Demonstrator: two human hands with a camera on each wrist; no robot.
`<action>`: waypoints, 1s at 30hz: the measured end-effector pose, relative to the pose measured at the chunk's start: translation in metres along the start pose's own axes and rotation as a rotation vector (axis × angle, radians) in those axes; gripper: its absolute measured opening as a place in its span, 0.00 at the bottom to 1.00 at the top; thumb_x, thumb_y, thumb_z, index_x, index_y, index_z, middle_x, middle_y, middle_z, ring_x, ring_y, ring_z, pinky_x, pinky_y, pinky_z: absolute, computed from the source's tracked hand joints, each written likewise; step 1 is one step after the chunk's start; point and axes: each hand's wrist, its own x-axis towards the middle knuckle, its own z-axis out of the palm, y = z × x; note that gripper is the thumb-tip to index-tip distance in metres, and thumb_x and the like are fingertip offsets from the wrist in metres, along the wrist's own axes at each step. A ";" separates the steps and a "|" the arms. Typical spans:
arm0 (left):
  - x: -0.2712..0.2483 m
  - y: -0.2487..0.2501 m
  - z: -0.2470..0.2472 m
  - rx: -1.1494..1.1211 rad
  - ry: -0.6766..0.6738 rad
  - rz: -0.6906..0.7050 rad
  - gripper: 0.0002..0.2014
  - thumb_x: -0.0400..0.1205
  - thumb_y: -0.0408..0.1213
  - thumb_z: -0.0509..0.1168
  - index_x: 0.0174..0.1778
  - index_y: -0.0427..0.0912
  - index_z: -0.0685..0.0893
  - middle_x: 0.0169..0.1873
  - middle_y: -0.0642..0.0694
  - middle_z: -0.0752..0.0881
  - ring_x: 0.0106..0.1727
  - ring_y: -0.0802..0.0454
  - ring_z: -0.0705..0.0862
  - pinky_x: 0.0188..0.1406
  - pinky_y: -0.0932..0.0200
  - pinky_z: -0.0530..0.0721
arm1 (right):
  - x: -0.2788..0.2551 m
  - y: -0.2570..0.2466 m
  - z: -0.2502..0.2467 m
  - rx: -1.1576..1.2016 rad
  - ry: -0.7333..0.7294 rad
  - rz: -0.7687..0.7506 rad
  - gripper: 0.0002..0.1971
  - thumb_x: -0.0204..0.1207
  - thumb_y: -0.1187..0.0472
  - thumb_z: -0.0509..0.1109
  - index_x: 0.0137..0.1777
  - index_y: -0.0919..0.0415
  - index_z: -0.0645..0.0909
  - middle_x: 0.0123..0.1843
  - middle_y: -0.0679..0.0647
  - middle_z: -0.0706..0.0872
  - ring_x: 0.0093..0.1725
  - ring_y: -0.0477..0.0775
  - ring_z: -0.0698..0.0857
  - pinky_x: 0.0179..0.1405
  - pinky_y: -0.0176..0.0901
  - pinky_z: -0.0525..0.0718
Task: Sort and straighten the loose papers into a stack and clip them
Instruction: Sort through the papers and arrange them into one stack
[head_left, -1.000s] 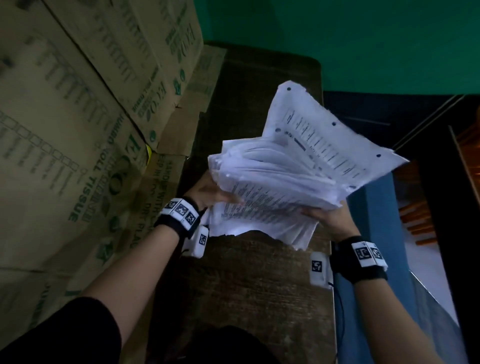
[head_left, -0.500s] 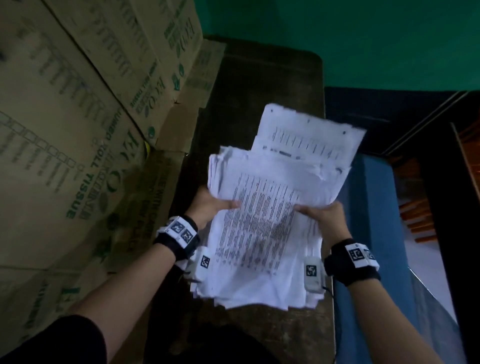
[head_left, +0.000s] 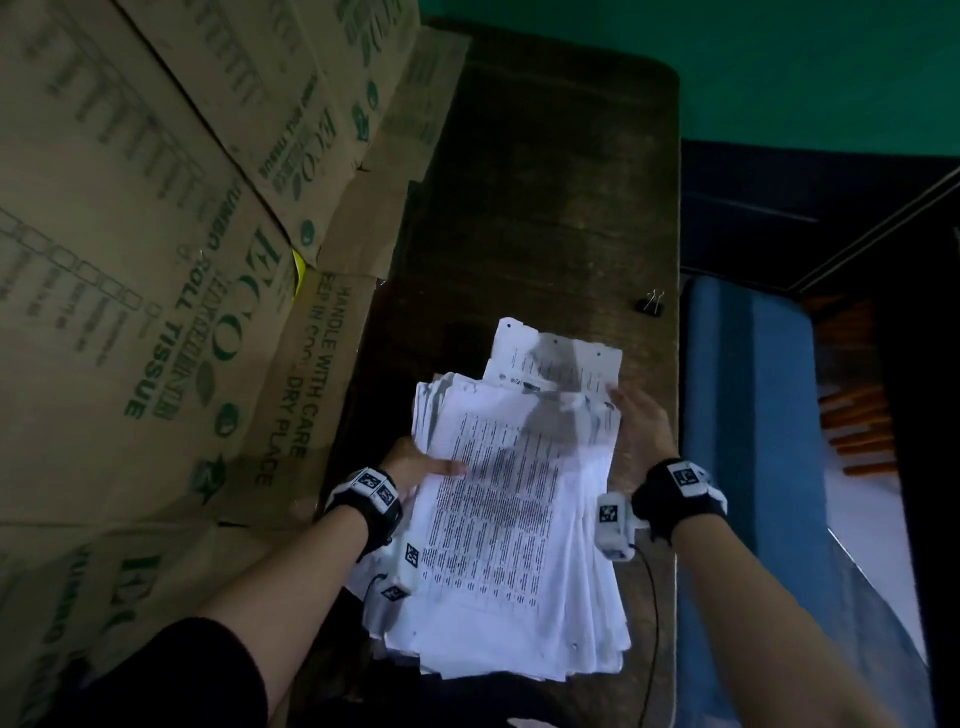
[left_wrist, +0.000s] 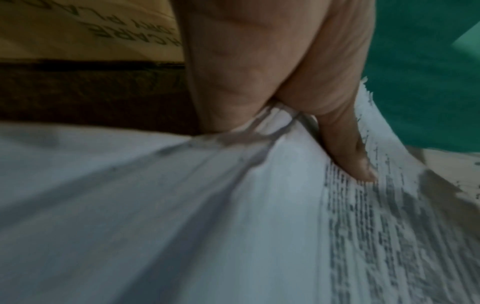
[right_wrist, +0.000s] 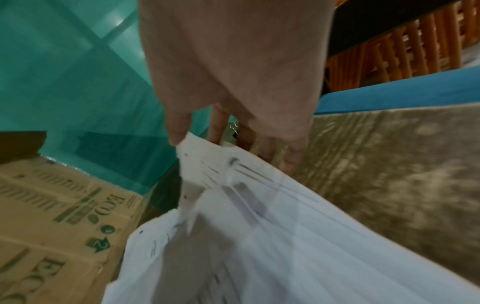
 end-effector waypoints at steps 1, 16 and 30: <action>0.008 -0.005 -0.001 0.022 -0.014 -0.024 0.32 0.54 0.41 0.87 0.50 0.36 0.82 0.47 0.47 0.88 0.59 0.45 0.85 0.63 0.48 0.82 | 0.009 -0.005 0.001 -0.079 0.023 -0.019 0.10 0.75 0.47 0.73 0.50 0.51 0.87 0.56 0.57 0.91 0.56 0.58 0.89 0.63 0.63 0.84; 0.009 -0.017 0.007 0.068 0.069 -0.097 0.59 0.60 0.35 0.85 0.82 0.34 0.54 0.79 0.35 0.65 0.81 0.38 0.63 0.76 0.46 0.66 | 0.050 -0.034 -0.005 -0.229 0.110 -0.157 0.19 0.75 0.56 0.76 0.63 0.62 0.80 0.54 0.49 0.87 0.50 0.45 0.87 0.50 0.41 0.83; 0.040 -0.014 0.007 -0.031 0.230 -0.039 0.53 0.60 0.42 0.85 0.77 0.30 0.65 0.71 0.37 0.75 0.73 0.37 0.74 0.69 0.47 0.77 | -0.004 -0.106 -0.026 -0.193 0.489 -0.491 0.07 0.76 0.72 0.68 0.50 0.73 0.87 0.38 0.45 0.90 0.35 0.28 0.83 0.31 0.24 0.77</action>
